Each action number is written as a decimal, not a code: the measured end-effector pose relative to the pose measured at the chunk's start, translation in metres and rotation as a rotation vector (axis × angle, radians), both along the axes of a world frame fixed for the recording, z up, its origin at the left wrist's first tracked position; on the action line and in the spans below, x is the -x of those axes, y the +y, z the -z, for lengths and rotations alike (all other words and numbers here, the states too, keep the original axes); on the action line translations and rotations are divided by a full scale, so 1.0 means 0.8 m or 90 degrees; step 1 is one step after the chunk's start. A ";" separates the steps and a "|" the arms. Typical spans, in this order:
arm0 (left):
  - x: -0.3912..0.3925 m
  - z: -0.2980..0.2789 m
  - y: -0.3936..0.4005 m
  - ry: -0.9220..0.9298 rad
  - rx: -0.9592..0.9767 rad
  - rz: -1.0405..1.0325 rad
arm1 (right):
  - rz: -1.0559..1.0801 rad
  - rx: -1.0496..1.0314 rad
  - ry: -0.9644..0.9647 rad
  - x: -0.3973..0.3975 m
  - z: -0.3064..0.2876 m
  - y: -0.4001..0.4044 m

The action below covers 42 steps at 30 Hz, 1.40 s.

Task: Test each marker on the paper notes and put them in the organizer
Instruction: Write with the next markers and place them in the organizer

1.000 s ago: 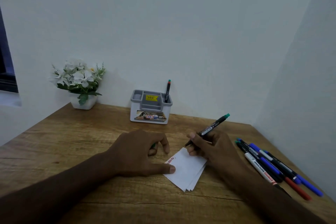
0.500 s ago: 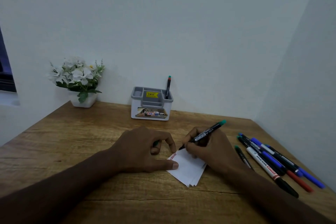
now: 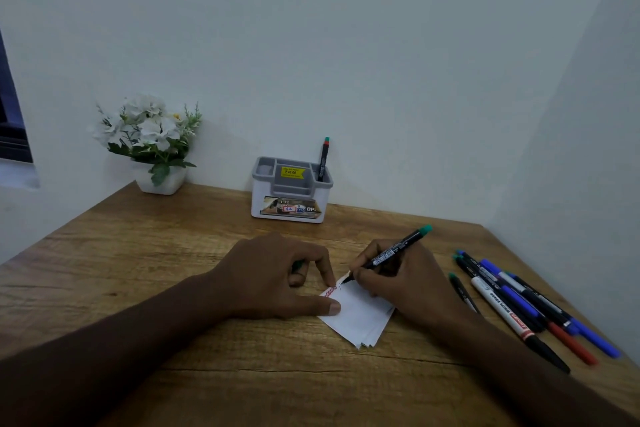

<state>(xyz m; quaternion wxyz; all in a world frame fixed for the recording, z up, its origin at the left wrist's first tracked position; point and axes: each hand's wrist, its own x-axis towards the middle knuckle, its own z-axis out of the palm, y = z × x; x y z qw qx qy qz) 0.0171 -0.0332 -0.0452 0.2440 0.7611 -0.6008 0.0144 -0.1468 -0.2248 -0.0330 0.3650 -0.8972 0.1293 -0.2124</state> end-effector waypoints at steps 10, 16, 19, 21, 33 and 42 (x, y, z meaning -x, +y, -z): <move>0.000 -0.002 -0.001 0.014 -0.016 0.003 | 0.005 -0.004 0.006 0.001 0.000 -0.004; 0.000 -0.002 -0.002 0.011 -0.015 0.005 | 0.003 -0.001 0.004 0.001 0.001 -0.008; 0.000 -0.002 -0.002 0.013 -0.019 0.005 | 0.008 0.005 -0.004 0.001 0.001 -0.010; 0.000 -0.002 -0.002 0.010 -0.019 0.003 | 0.001 0.004 0.001 0.002 0.001 -0.010; 0.001 -0.003 -0.001 0.013 -0.011 0.014 | 0.014 -0.006 -0.006 0.002 0.002 -0.014; 0.001 -0.003 -0.001 0.019 -0.019 0.015 | 0.021 0.004 0.003 0.001 0.001 -0.015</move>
